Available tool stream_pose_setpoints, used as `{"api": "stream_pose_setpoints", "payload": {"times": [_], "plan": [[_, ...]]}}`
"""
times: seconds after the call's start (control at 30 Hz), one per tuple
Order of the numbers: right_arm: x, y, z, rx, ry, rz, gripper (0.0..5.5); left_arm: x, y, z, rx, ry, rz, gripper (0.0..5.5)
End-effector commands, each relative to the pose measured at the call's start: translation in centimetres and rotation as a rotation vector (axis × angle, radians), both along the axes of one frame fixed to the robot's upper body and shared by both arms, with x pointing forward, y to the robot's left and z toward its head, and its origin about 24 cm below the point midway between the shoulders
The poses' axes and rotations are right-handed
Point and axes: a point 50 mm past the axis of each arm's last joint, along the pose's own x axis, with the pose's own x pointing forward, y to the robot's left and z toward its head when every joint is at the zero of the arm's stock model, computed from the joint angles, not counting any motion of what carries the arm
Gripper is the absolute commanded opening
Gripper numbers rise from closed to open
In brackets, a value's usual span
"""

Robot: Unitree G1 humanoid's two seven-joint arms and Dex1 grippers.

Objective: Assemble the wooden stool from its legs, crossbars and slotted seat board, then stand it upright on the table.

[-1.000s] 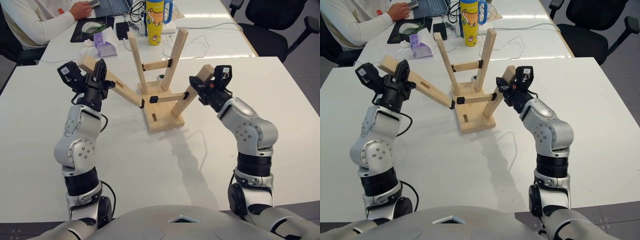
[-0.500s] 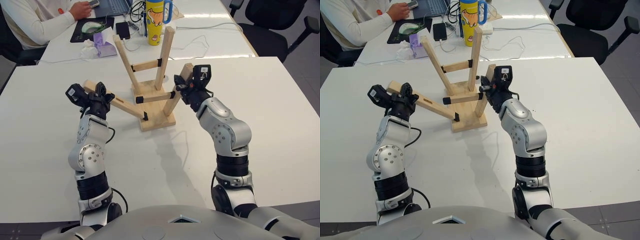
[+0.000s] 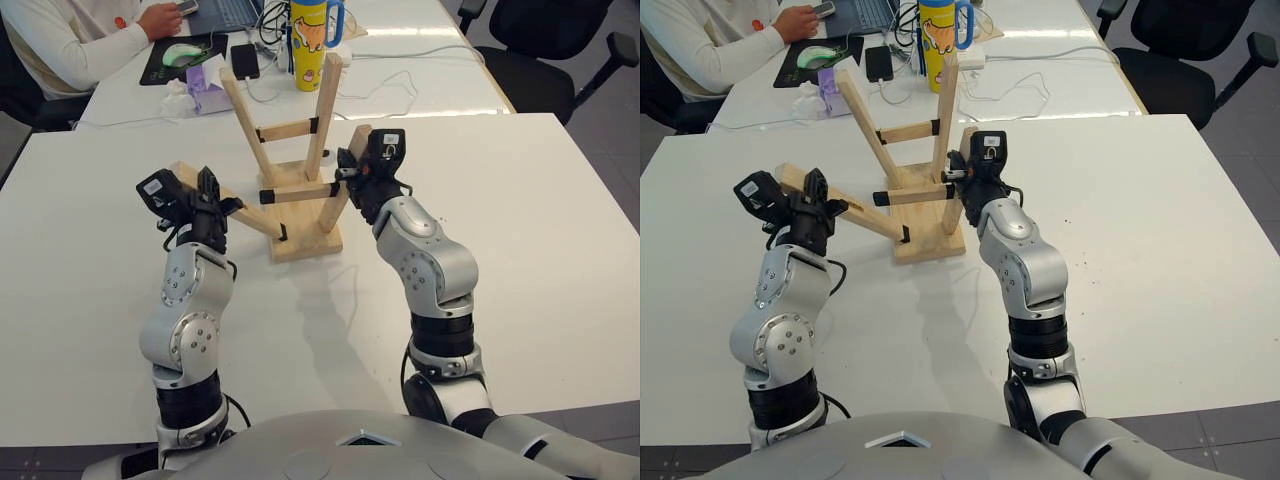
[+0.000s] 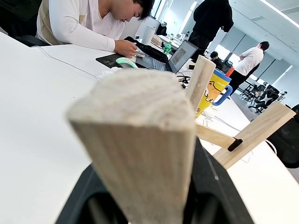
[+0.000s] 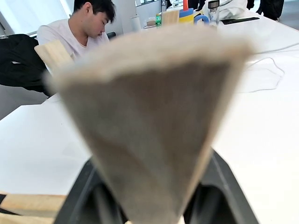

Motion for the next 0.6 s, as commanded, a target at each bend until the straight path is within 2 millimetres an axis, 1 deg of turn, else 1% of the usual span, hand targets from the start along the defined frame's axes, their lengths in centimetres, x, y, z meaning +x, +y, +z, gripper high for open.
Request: {"api": "stream_pose_setpoints", "payload": {"times": [0.03, 0.1, 0.2, 0.27, 0.37, 0.47, 0.6], "plan": [[-0.7, 0.2, 4.4, 0.036, -0.233, -0.023, 1.04, -1.9, -0.1, -4.6, 0.067, 0.346, 0.071, 1.04], [-0.9, 0.5, 4.4, 0.032, -0.241, -0.006, 1.04, -2.2, -0.2, -4.7, 0.059, 0.375, 0.088, 1.04], [-1.2, 0.5, 4.1, 0.035, -0.223, -0.009, 1.04, -2.8, 0.3, -4.8, 0.102, 0.436, 0.142, 1.04], [-1.4, 0.6, 3.9, 0.036, -0.218, -0.010, 1.04, -2.8, 0.2, -4.6, 0.148, 0.459, 0.157, 1.04], [-1.7, 0.9, 4.0, 0.034, -0.224, 0.003, 1.04, -2.3, -0.7, -4.0, 0.178, 0.446, 0.108, 1.04], [-1.9, 1.3, 3.9, 0.033, -0.219, 0.017, 1.04, -1.9, -1.6, -4.0, 0.224, 0.434, 0.024, 1.04], [-2.0, 1.6, 3.7, 0.031, -0.207, 0.025, 1.04, -1.7, -1.9, -3.5, 0.301, 0.400, -0.015, 1.04]]}}
